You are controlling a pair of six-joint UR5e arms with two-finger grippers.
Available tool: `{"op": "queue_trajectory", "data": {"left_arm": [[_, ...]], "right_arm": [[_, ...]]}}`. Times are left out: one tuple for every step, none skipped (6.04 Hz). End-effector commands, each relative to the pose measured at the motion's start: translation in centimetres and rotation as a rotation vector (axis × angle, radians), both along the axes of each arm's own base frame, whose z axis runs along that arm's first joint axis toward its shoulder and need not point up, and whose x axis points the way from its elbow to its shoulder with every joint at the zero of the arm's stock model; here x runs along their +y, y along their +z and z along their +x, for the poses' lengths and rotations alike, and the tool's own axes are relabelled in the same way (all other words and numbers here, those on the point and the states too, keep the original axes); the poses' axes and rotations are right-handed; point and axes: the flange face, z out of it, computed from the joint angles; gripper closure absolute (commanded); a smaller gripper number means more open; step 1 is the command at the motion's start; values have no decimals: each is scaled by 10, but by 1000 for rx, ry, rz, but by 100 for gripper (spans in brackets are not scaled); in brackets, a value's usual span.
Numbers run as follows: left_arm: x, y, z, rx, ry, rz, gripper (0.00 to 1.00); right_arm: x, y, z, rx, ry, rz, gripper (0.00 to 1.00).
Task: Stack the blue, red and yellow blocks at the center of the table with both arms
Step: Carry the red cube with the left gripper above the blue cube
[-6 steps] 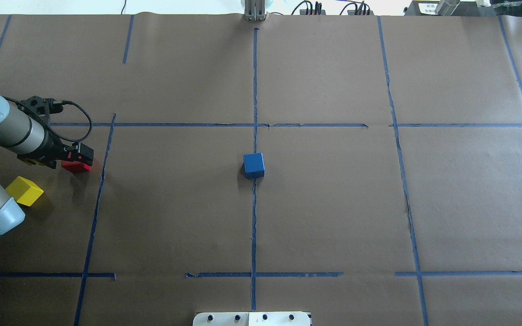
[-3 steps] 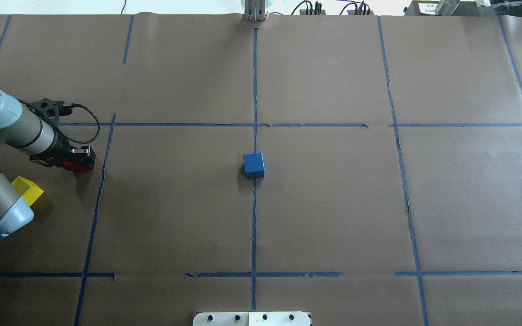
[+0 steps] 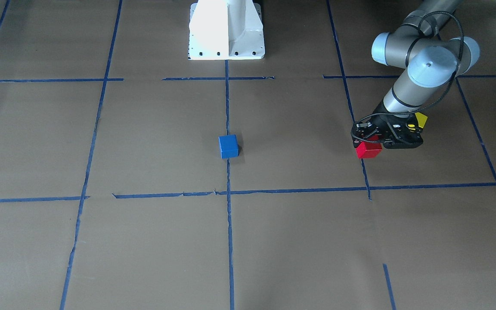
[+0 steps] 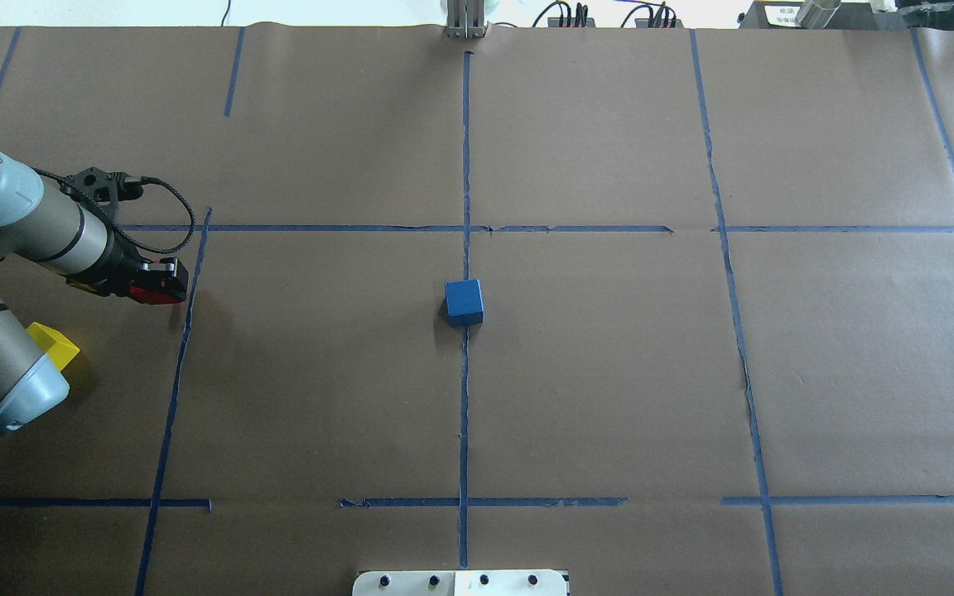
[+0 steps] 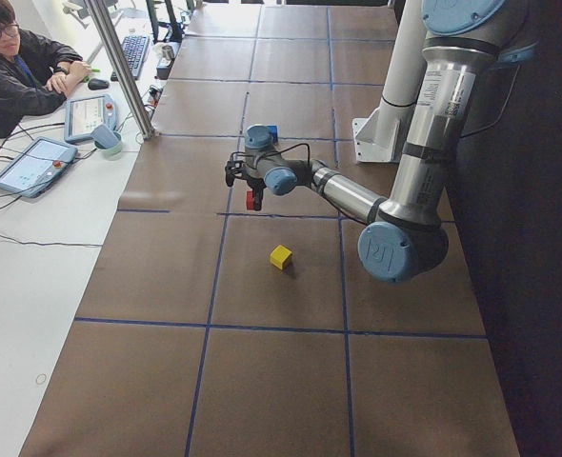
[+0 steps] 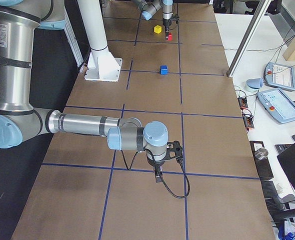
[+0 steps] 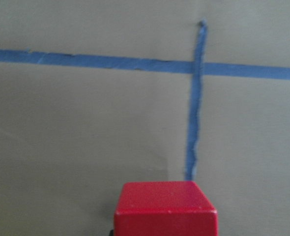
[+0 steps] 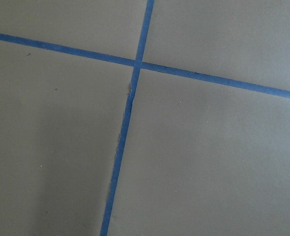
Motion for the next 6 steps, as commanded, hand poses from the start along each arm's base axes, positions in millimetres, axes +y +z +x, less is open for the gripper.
{"op": "queue_trajectory", "data": {"left_arm": [[-5, -117, 68, -4, 62, -6, 87], [-4, -154, 93, 29, 40, -35, 87], [-6, -197, 128, 42, 16, -25, 87], [11, -234, 184, 29, -53, -40, 86], [16, -257, 225, 12, -42, -48, 86], [29, -258, 244, 5, -36, -46, 85]], "right_arm": [[5, 4, 0, 0, 0, -9, 0], [6, 5, 0, -1, 1, -13, 0], [6, 4, 0, -2, 1, -11, 0], [6, 5, 0, -2, 2, -15, 0], [6, 5, 0, -2, 2, -15, 0], [6, 5, 0, -2, 2, -15, 0]]}}
